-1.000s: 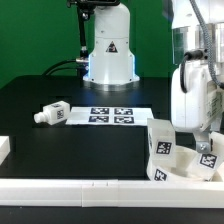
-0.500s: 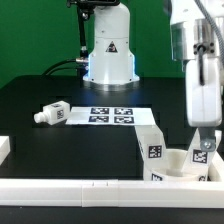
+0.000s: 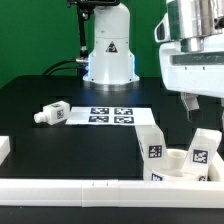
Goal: Assemble stool
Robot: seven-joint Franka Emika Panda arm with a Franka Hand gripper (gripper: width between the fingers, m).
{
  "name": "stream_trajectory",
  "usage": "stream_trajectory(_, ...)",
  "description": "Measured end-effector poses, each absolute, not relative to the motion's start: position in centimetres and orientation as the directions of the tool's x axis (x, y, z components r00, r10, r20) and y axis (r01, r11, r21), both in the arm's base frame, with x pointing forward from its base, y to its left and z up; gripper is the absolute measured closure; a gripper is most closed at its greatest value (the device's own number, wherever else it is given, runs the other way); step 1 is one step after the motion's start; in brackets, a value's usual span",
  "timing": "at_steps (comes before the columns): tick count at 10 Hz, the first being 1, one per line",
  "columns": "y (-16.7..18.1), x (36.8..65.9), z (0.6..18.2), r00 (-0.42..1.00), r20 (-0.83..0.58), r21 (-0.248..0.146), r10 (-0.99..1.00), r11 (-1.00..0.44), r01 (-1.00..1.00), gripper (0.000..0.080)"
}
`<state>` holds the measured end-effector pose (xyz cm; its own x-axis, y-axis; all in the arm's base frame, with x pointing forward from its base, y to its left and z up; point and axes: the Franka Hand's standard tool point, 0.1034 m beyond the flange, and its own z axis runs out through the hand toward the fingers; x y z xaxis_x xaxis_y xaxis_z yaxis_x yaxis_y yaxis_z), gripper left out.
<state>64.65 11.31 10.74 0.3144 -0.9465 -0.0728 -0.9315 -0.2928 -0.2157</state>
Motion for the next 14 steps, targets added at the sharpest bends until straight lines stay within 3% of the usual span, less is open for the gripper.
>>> stream_trajectory(1, 11.3, 64.6, 10.7, 0.355, -0.060, -0.216, -0.933, -0.335, -0.917, 0.0151)
stream_trajectory(3, 11.6, 64.6, 11.4, 0.720, 0.050, -0.179, -0.692, -0.716, -0.675, 0.0151)
stream_trajectory(4, 11.7, 64.2, 11.2, 0.862, 0.066, -0.142, -0.503, -0.860, -0.490, 0.0151)
stream_trajectory(8, 11.3, 64.0, 10.9, 0.957, 0.096, -0.102, -0.273, -0.959, -0.264, 0.0151)
stream_trajectory(10, 11.2, 64.2, 10.7, 0.994, 0.082, -0.038, 0.070, -0.997, 0.073, 0.0151)
stream_trajectory(12, 12.9, 63.5, 9.8, 0.944, -0.011, -0.015, 0.329, -0.944, 0.329, 0.0151)
stream_trajectory(14, 12.2, 64.1, 9.9, 0.914, 0.003, 0.002, 0.406, -0.914, 0.406, 0.0151)
